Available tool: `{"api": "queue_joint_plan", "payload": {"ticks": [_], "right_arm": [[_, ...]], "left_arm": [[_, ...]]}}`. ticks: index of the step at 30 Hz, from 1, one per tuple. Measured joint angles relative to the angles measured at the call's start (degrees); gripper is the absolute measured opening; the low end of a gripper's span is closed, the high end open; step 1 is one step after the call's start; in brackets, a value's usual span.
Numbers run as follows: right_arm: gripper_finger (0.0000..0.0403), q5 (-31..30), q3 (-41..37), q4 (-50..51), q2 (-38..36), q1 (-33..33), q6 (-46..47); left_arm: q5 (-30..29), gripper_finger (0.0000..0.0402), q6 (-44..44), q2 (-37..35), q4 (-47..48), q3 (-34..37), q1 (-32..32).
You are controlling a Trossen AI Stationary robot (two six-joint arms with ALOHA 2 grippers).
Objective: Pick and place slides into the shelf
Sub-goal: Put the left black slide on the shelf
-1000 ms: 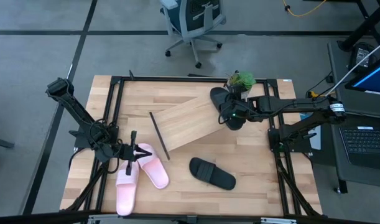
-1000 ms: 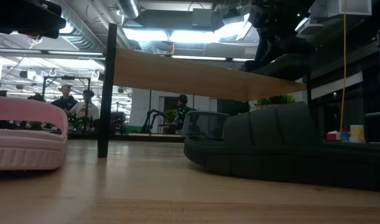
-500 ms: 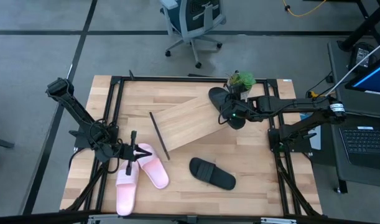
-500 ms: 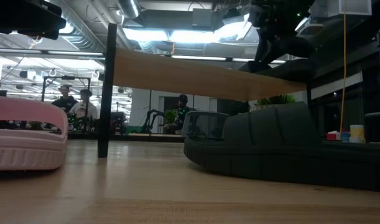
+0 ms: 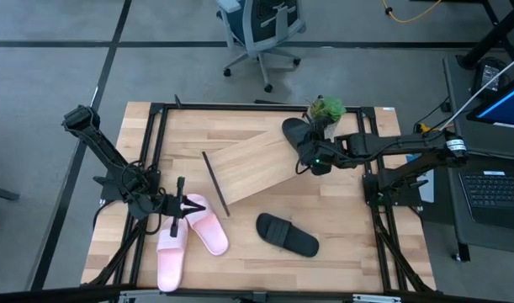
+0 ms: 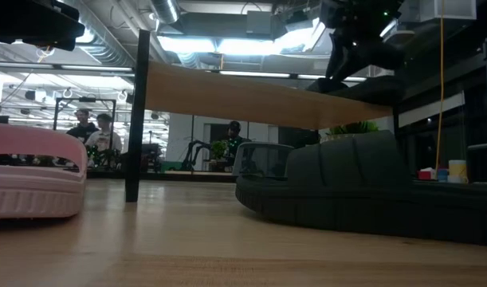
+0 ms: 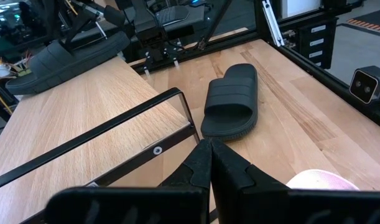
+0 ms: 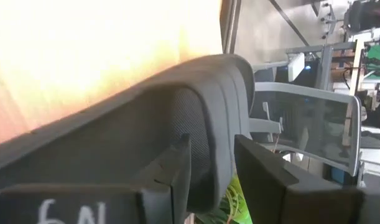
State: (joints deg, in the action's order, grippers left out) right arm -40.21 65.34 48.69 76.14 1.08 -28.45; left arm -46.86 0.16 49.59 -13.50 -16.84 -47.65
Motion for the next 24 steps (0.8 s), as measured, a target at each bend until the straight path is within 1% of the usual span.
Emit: {"api": "queue_joint_plan", "payload": {"ticks": [4,9,13,20,24], "right_arm": [[0.0124,-0.02,0.0,0.07,0.0,1.36,2.32],[0.0124,-0.04,1.94,2.9,-0.02,3.72,4.8],[0.0123,-0.06,4.44,5.56,-0.05,6.23,9.92],[0.0103,0.09,6.08,6.93,-0.07,11.24,15.74],[0.0088,3.58,6.08,6.95,-0.07,13.95,18.43]], "left_arm": [[0.01,0.0,0.0,0.01,0.0,0.0,0.01],[0.0,0.0,0.0,0.01,0.01,-0.01,0.01],[0.01,0.0,0.0,0.01,0.0,0.0,0.01],[0.01,0.0,0.0,0.0,0.02,-0.01,0.01],[0.01,0.0,0.0,0.01,0.02,-0.02,-0.01]]}}
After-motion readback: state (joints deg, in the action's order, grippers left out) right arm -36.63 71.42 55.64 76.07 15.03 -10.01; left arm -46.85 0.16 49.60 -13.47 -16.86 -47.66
